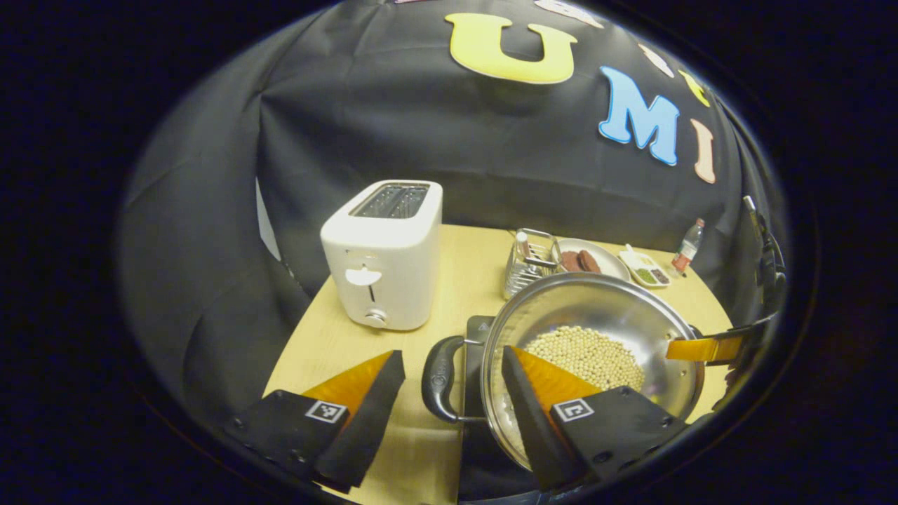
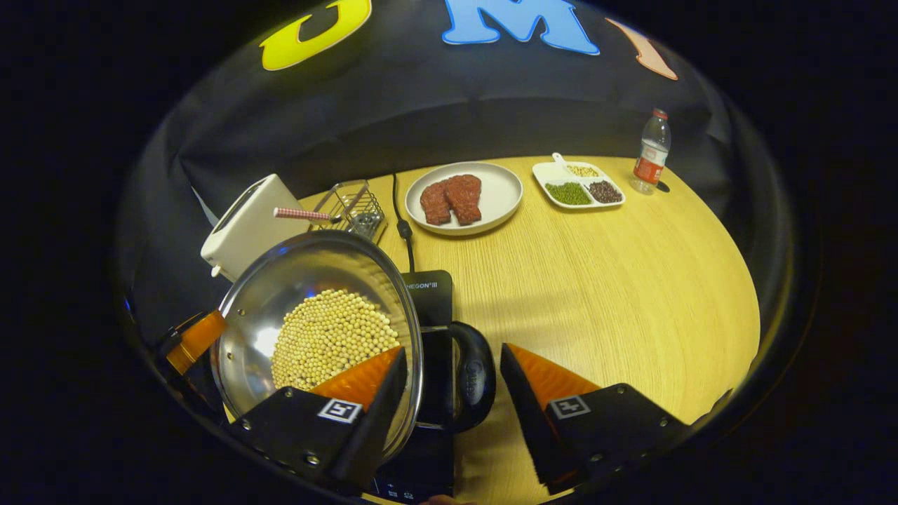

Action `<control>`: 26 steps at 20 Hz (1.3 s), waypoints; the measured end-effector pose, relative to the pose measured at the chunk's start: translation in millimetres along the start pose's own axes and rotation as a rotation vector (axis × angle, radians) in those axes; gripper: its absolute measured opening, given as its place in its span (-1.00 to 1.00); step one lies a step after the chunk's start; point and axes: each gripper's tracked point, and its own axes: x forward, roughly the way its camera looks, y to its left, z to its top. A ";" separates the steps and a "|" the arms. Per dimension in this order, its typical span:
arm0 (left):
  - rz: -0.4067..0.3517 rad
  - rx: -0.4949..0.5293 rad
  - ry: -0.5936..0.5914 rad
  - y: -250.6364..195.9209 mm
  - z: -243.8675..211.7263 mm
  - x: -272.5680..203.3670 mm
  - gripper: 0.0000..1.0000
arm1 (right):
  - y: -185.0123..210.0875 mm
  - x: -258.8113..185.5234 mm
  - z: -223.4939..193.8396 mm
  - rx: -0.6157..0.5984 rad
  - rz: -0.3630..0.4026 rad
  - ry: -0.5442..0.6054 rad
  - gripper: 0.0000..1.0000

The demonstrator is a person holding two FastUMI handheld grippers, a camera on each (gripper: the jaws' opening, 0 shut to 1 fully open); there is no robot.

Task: First push the handle of the pot to place it horizontally, then grasp the pot with both hands and set it on the induction cooktop.

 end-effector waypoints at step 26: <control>-0.051 0.041 -0.651 -384.7 199.2 -305.6 0.91 | -209.1 -359.4 183.5 -0.081 0.054 -0.809 0.92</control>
